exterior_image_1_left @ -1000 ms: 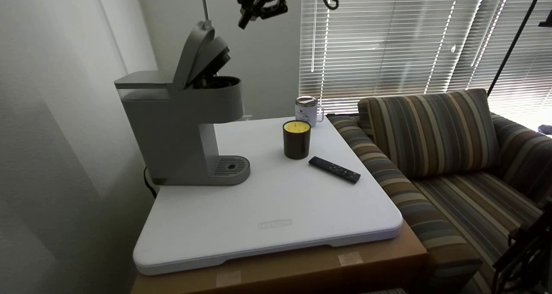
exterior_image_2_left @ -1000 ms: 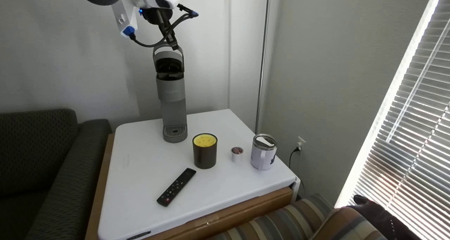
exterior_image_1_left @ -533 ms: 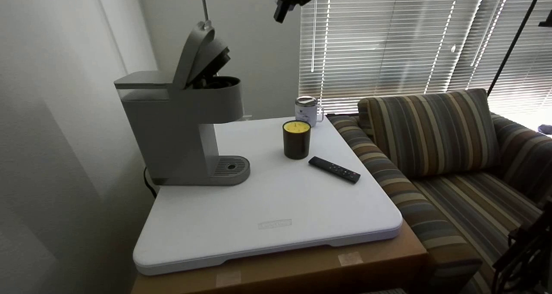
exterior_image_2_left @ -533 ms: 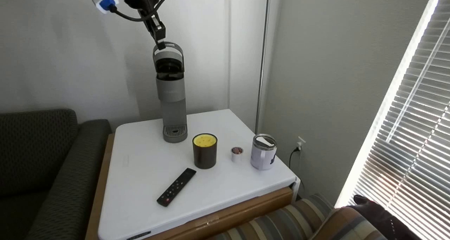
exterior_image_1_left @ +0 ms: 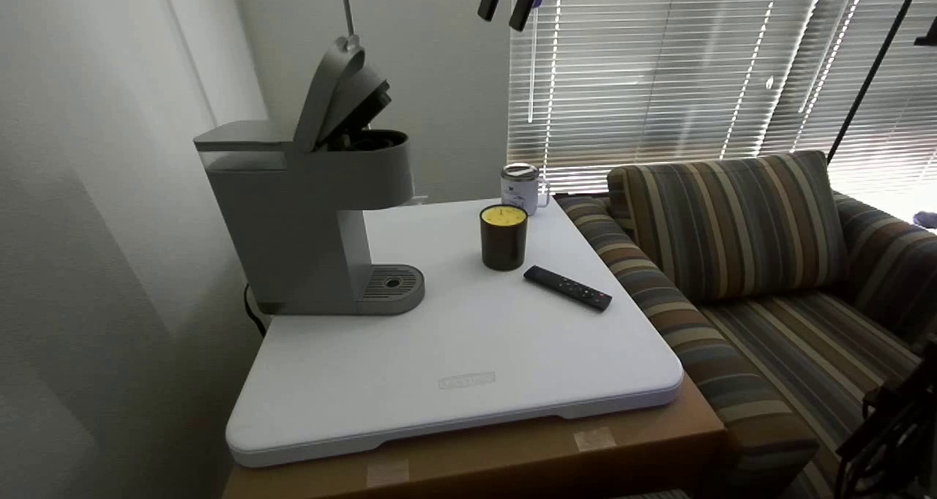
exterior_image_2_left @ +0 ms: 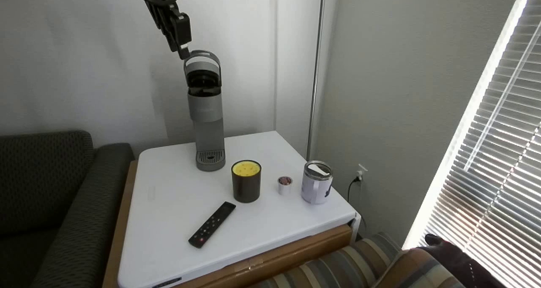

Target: Open the coffee machine chamber

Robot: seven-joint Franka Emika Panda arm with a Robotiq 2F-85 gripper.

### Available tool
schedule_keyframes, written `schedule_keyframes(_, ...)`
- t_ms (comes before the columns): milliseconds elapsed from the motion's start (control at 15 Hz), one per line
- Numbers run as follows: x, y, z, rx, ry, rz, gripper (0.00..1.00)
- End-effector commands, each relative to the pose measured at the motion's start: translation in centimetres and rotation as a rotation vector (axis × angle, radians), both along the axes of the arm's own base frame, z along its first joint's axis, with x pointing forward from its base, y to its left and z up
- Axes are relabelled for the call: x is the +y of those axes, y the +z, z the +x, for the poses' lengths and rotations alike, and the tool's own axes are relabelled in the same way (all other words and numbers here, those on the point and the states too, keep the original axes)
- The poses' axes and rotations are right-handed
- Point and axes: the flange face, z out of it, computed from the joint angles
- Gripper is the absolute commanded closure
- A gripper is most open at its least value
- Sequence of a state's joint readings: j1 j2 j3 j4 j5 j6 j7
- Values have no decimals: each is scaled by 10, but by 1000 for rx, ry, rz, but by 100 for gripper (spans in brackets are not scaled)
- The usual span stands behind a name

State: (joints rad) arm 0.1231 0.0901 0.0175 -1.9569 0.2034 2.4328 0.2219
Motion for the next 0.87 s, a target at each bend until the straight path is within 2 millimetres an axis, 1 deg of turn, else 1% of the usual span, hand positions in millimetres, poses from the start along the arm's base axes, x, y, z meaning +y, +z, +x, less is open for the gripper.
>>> schedule_keyframes(0, -5, -1, -11, 25, 34, 11, 24)
schedule_keyframes(200, -2, -3, -12, 45, 24, 40, 4)
schedule_keyframes(267, -1, -4, -13, 52, 27, 60, 1)
schedule_keyframes(533, 5, -9, -16, 79, 66, 130, 0)
schedule_keyframes(600, 9, -8, -8, 61, 35, 106, 0)
schedule_keyframes(800, 11, -9, -9, 70, 48, 117, 0)
